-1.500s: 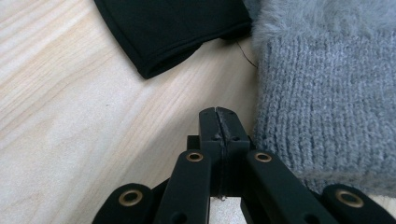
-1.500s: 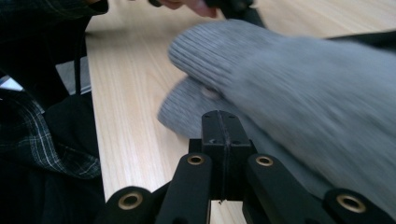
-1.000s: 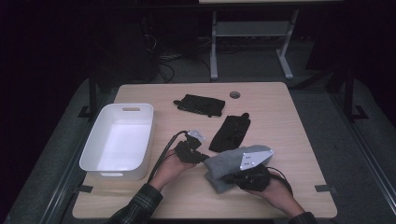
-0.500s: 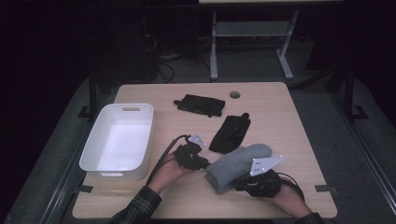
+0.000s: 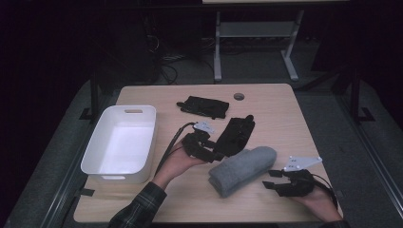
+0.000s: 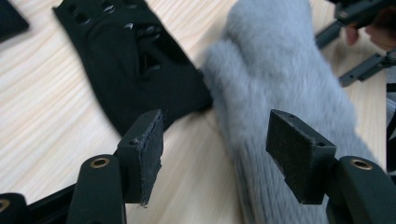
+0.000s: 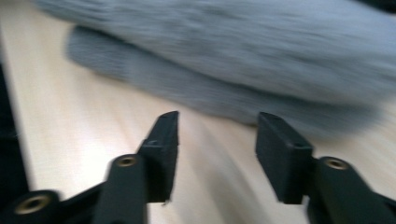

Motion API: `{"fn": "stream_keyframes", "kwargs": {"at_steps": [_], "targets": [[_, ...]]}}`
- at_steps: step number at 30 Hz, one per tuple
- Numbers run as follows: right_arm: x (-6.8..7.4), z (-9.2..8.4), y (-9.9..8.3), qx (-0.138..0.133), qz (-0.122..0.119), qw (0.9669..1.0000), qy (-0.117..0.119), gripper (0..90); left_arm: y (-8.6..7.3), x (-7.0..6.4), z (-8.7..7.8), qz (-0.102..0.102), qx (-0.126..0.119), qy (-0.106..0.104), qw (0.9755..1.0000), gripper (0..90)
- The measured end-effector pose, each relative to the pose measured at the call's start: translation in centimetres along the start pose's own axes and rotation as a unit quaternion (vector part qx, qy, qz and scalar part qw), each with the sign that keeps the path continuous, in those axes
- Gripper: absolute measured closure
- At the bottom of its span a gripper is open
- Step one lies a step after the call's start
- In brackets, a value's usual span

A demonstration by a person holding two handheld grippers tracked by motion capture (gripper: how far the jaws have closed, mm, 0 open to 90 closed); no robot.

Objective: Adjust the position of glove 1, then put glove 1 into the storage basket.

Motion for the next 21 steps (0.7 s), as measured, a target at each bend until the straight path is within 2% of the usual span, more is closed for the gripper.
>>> {"fn": "stream_keyframes", "kwargs": {"at_steps": [2, 4, 8, 12, 16, 17, 21], "targets": [[-1.0, -0.3, -0.4, -0.001, 0.01, 0.9997, -0.024, 36.9, 0.7, -0.3, 0.6, 0.001, -0.005, -0.007, 1.0, 32.8], [-1.6, -0.3, -0.6, -0.003, 0.018, 0.9991, -0.039, 31.9, 1.3, -0.6, 1.4, 0.005, -0.007, -0.007, 0.9999, 29.8], [-2.8, -0.6, -0.8, -0.007, 0.026, 0.9972, -0.07, 25.4, 2.3, -1.5, 3.1, 0.007, -0.01, -0.021, 0.9997, 24.4], [-3.9, -0.9, -1.1, -0.014, 0.039, 0.9946, -0.095, 20.1, 2.7, -2.4, 4.7, 0.011, -0.002, -0.033, 0.9994, 21.8], [-4.7, -1.2, -1.5, -0.019, 0.047, 0.9925, -0.111, 18.3, 2.6, -3.1, 5.9, 0.018, 0.017, -0.036, 0.999, 18.8], [-4.7, -1.3, -1.6, -0.017, 0.054, 0.9921, -0.112, 18.1, 2.5, -3.1, 6.0, 0.02, 0.023, -0.036, 0.9989, 17.4], [-5.1, -1.3, -1.7, -0.016, 0.057, 0.9915, -0.115, 17.4, 2.1, -3.7, 6.7, 0.024, 0.035, -0.027, 0.9987, 14.4]]}}
Point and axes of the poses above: each handheld gripper's, and its own axes: z roughly forward along the jaws, y roughly out of its top, x roughly to its left, the point moved 1 cm from there along z, roughly forward along the jaws, and after that the axes turned 9 degrees about y, right-handed, at the moved point
